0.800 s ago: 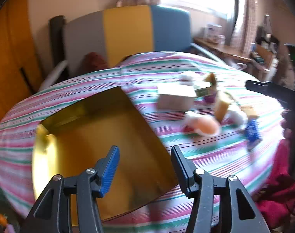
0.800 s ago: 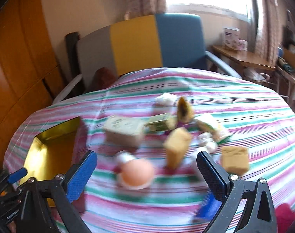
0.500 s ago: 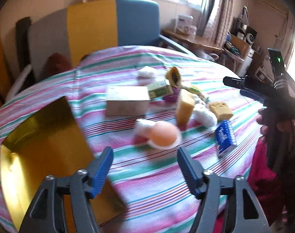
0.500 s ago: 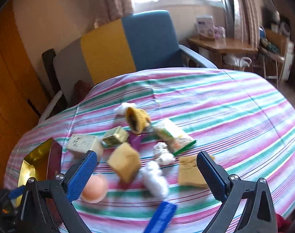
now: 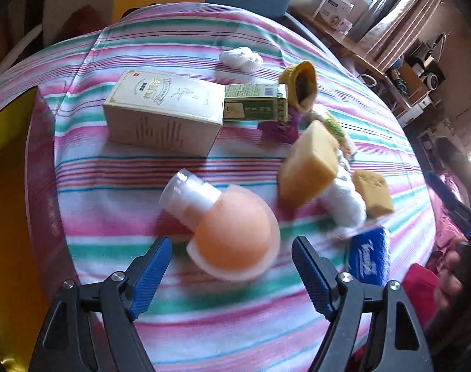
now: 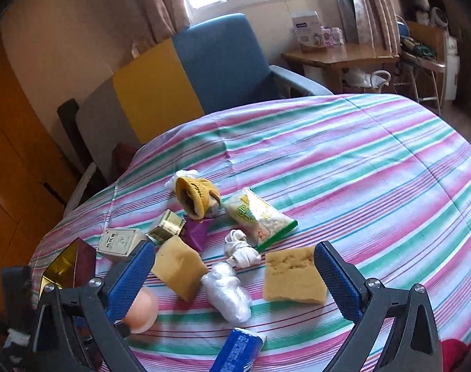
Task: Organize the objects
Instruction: 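Grasp the peach bottle with white cap with the left gripper, then carry the peach bottle to the tray with left gripper while right gripper grasps tissue pack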
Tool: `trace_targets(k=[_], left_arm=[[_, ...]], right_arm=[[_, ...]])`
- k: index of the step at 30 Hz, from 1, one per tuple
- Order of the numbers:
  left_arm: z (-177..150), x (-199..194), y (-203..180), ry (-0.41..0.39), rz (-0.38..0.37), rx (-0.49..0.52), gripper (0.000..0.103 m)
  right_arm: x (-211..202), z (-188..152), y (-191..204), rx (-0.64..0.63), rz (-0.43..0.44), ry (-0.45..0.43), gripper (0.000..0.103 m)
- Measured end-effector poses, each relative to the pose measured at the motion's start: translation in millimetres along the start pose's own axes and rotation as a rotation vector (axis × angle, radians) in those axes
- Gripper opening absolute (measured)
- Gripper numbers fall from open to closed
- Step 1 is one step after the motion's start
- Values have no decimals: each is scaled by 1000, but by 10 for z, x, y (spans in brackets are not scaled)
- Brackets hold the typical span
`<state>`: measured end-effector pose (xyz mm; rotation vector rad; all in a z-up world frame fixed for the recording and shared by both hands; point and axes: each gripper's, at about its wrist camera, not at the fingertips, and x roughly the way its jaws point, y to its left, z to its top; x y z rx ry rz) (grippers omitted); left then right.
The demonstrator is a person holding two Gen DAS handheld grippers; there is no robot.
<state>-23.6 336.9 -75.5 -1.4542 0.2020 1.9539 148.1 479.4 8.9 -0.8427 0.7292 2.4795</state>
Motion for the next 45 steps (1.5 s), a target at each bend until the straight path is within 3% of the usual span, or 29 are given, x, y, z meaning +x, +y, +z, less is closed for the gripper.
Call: trace_targets(k=[5, 6, 8, 12, 17, 26, 28, 33, 36, 40, 45], left_arm=[[31, 245, -5, 10, 49, -33, 78], [21, 251, -8, -10, 48, -23, 73], [-10, 242, -49, -21, 17, -8, 46], [-108, 233, -137, -49, 33, 77, 44], [-202, -4, -131, -91, 7, 114, 42], [-273, -680, 27, -193, -8, 110, 43], [-271, -808, 108, -209, -10, 91, 43], [-385, -1194, 637, -256, 37, 16, 43], [-466, -1418, 1117, -272, 103, -37, 43], [-519, -1551, 1818, -271, 209, -123, 43], [-470, -1470, 2547, -235, 303, -184, 43]], right_arm=[[-44, 23, -13, 11, 21, -12, 103], [-37, 25, -19, 13, 26, -4, 103], [-2, 20, -16, 5, 26, 20, 103], [119, -23, -28, -3, 13, 106, 103], [199, -88, -50, -16, 10, 189, 99], [320, -247, 2, -77, 52, 364, 94], [343, -297, 45, -104, 36, 389, 87], [459, -439, 139, -173, -1, 473, 80], [492, -499, 176, -199, -17, 504, 71], [541, -563, 206, -251, -81, 523, 29], [493, -541, 253, -281, -90, 467, 24]])
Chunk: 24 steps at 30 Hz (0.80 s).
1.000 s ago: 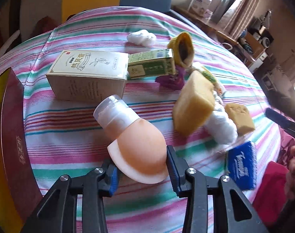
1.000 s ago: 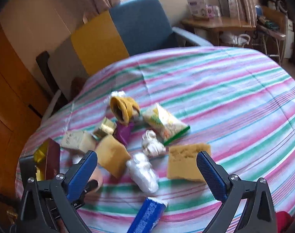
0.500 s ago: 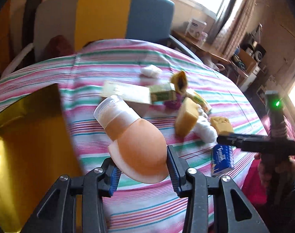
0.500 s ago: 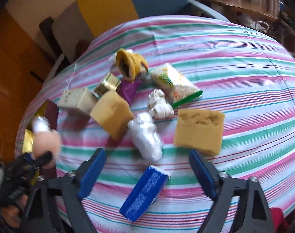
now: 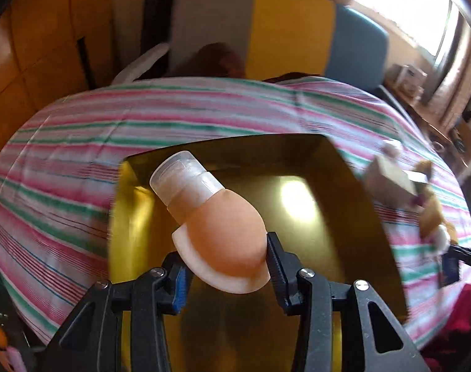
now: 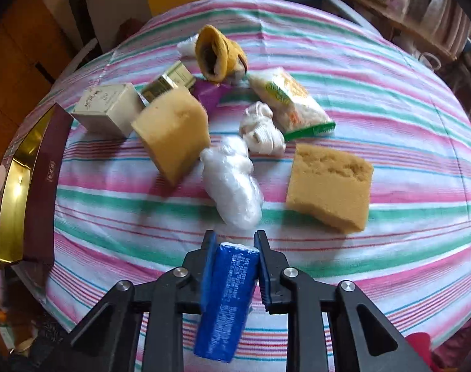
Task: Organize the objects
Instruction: 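Carry the peach bottle to the tray with left gripper while right gripper grasps tissue pack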
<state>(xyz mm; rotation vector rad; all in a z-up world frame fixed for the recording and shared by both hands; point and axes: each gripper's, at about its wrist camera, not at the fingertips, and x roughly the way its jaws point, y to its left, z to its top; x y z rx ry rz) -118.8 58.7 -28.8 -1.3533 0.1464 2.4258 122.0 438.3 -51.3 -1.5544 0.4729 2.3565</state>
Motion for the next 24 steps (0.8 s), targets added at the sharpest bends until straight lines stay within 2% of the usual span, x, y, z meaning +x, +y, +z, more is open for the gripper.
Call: trace_targets(k=[3, 7, 13, 17, 24], left_arm=[[101, 194, 163, 13, 44, 6, 43], [216, 410, 278, 40, 58, 23, 45], [308, 662, 394, 87, 87, 17, 52], [267, 537, 497, 75, 67, -29, 65], [86, 10, 562, -20, 47, -73, 65]], right_arm=[[-139, 34, 76, -14, 61, -92, 24], [-313, 42, 218, -75, 113, -199, 24], [-301, 31, 383, -135, 149, -219, 24], [-293, 17, 418, -147, 167, -225, 24], [-268, 12, 504, -163, 181, -231, 24]])
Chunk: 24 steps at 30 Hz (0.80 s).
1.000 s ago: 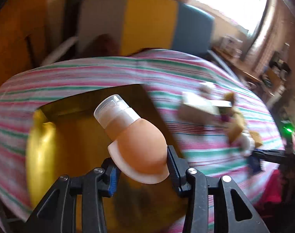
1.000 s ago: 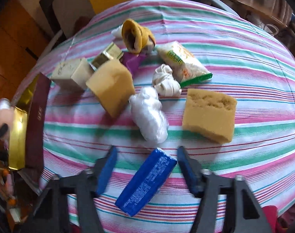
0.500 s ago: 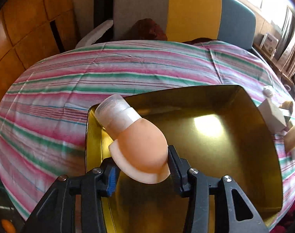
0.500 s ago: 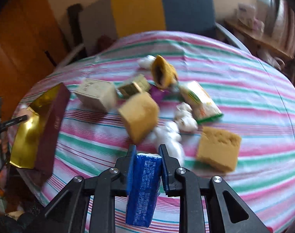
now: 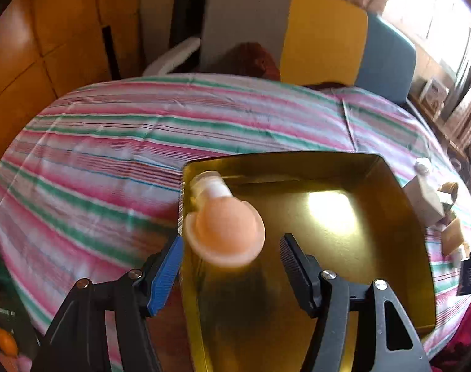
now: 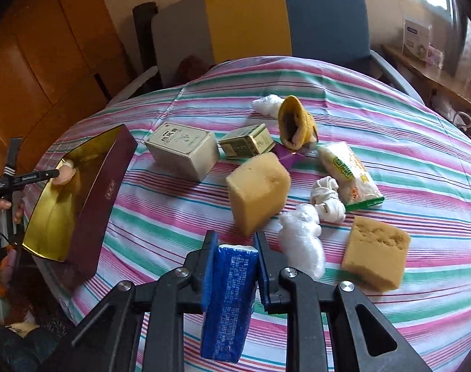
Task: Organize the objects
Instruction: 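Carry the peach bottle to the tray with left gripper while right gripper grasps tissue pack, then lower the blue tissue pack into the gold tray and open the right gripper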
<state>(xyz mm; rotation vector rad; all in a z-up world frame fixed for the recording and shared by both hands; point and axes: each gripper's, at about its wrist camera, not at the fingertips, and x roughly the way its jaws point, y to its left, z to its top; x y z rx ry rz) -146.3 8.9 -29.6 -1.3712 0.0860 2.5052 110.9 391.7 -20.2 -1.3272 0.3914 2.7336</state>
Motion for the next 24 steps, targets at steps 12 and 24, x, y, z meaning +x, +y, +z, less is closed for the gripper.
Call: trace_targets(k=[12, 24], left_arm=[[-622, -666, 31, -118, -24, -95, 65], [-915, -752, 348, -117, 20, -189, 65]], right_arm=[[186, 283, 1058, -61, 269, -7, 24], [1035, 500, 3028, -232, 492, 166, 24]])
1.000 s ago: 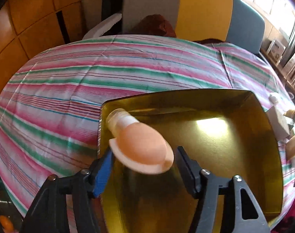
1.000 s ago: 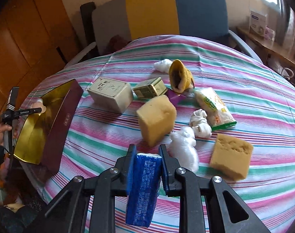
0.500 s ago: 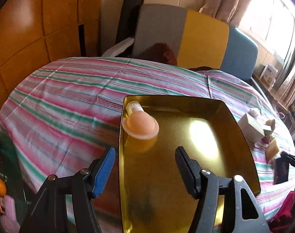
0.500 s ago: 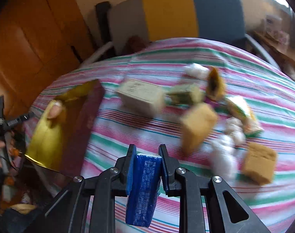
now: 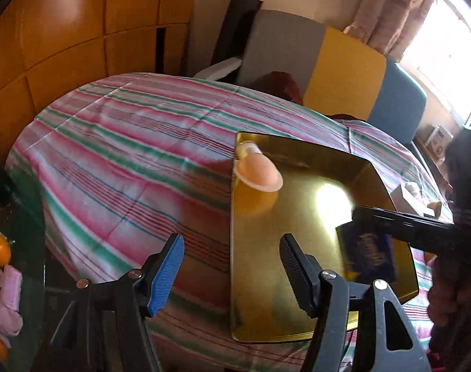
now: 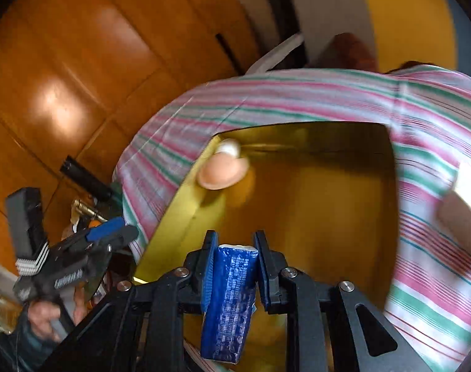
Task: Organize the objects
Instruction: 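Lower the blue tissue pack into the gold tray and open the right gripper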
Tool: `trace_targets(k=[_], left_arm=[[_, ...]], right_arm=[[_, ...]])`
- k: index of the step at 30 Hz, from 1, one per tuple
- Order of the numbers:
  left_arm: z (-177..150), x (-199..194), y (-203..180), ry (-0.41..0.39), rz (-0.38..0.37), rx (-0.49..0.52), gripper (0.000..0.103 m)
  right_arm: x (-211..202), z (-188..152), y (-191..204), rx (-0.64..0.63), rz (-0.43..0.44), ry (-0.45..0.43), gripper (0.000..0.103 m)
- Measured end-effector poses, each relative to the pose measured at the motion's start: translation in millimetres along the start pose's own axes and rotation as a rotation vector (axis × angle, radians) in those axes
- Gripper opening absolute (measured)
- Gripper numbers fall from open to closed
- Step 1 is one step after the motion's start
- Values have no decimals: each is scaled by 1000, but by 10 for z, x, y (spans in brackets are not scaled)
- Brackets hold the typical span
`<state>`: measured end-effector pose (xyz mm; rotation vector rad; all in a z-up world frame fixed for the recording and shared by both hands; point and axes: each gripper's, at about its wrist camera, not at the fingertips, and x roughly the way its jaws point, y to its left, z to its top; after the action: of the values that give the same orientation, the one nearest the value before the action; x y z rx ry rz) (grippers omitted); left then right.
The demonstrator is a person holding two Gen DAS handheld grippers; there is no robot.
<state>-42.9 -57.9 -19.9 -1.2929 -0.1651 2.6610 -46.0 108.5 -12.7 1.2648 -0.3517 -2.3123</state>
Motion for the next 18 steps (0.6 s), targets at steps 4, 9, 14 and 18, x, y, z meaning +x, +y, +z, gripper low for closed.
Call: trace_targets(k=[4, 9, 14, 18], left_arm=[[-5, -7, 76, -12, 22, 0, 65], [-6, -1, 149, -16, 32, -16, 65], [-12, -3, 208, -19, 41, -34, 65], [-36, 20, 262, -14, 44, -53, 65]], right_arm=[[319, 135, 260, -39, -15, 48, 24], [536, 243, 364, -40, -54, 80, 24], [787, 387, 462, -14, -134, 118, 24], [1036, 494, 468, 46, -149, 148, 25]])
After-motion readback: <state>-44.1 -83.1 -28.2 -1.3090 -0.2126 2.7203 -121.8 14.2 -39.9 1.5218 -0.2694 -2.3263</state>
